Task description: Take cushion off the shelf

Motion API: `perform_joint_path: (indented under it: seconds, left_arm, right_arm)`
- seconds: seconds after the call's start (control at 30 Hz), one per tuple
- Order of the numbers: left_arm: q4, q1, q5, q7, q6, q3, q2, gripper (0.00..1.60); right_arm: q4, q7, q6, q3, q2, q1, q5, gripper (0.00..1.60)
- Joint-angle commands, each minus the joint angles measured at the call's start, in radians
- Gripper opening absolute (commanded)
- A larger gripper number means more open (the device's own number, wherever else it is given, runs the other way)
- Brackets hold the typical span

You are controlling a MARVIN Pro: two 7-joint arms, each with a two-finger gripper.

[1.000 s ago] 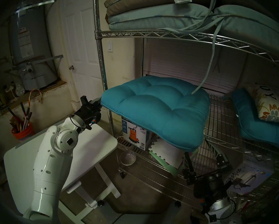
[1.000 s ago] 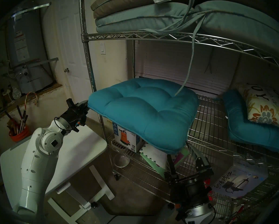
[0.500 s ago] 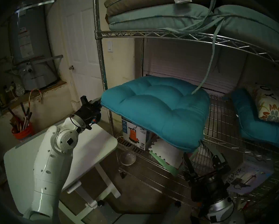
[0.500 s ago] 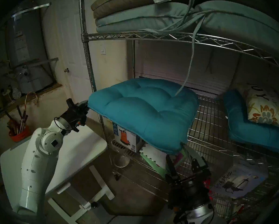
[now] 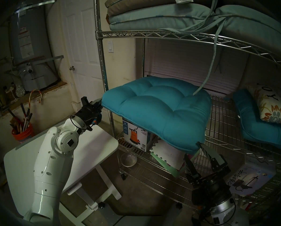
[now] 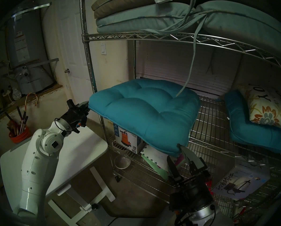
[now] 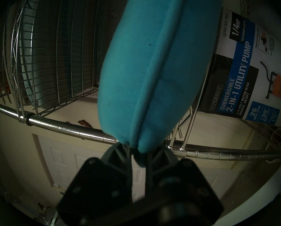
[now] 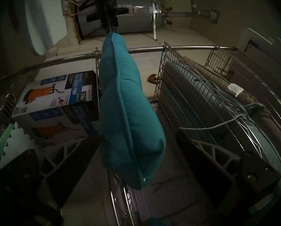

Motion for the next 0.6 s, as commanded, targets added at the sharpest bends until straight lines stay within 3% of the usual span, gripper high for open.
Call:
perform_joint_path:
  seconds: [0.0,0.57]
  left_arm:
    - [-0.023,-0.019,0.002,0.009,-0.003,-0.002,0.002,0.0]
    - [-0.023,-0.019,0.003,0.008,-0.005,-0.003,0.001,0.0]
  right_arm:
    - [-0.049,-0.016,-0.011,-0.008,0.007,-0.002,-0.003,1.6]
    - [0.016,0.018,-0.034,-0.01,0.025,0.06,0.01,1.6]
